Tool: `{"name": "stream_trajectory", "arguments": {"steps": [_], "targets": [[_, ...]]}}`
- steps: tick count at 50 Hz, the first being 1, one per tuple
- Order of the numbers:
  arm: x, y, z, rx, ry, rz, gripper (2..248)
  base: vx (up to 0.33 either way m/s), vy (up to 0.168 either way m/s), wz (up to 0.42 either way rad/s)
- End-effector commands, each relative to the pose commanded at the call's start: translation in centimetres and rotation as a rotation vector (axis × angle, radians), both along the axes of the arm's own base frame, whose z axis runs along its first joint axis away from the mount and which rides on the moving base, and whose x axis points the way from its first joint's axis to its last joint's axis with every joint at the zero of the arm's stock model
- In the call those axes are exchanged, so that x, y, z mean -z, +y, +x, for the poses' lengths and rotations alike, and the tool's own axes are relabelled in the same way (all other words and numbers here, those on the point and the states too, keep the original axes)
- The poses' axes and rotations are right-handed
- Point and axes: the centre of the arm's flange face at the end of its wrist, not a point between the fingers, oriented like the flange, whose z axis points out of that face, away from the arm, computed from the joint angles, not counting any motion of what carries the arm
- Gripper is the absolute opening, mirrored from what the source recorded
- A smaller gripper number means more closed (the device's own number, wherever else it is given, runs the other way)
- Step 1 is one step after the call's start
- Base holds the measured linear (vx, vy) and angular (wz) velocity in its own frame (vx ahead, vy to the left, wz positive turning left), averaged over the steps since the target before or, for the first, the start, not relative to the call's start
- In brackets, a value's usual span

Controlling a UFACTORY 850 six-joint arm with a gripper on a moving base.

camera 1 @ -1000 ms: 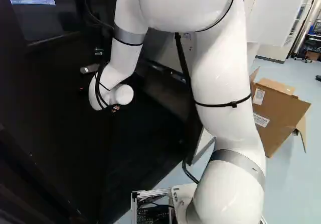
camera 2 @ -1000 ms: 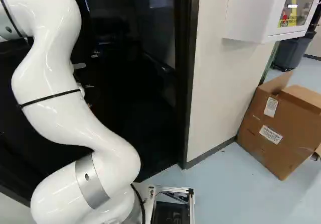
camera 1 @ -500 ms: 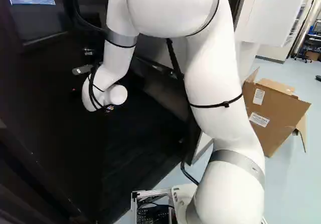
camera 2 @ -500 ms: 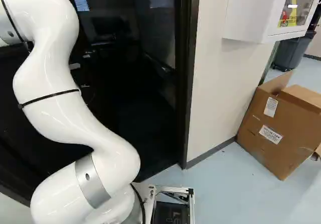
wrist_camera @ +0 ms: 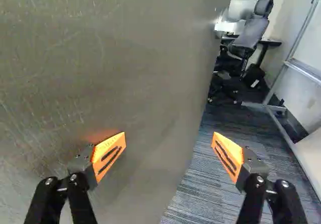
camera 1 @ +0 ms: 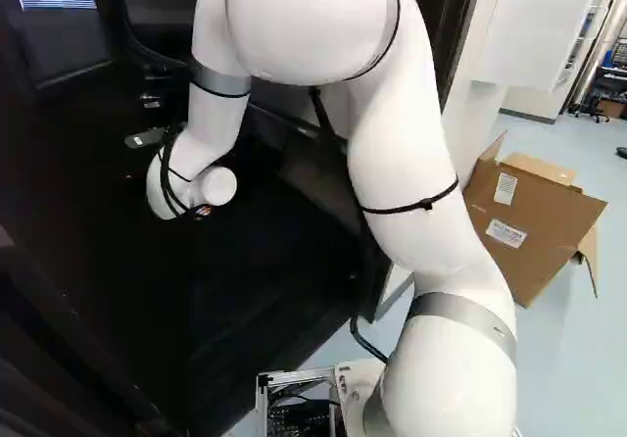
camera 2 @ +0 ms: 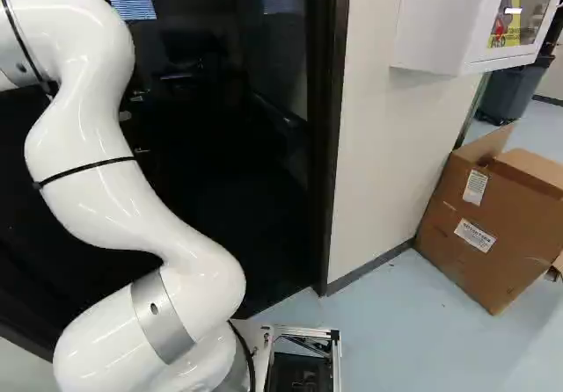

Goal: Open the door and move inside

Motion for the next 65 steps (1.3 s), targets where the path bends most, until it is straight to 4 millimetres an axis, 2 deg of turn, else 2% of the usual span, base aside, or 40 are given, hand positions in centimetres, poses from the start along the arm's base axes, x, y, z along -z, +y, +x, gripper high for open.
{"name": "stream_trajectory", "arguments": {"steps": [50,65], "targets": [[0.9,6.7,0.4,-0.109,-0.049,0.015,247,0.0,0.0,0.0],[1.1,8.3,-0.4,-0.154,-0.063,0.012,247,0.0,0.0,0.0]]}}
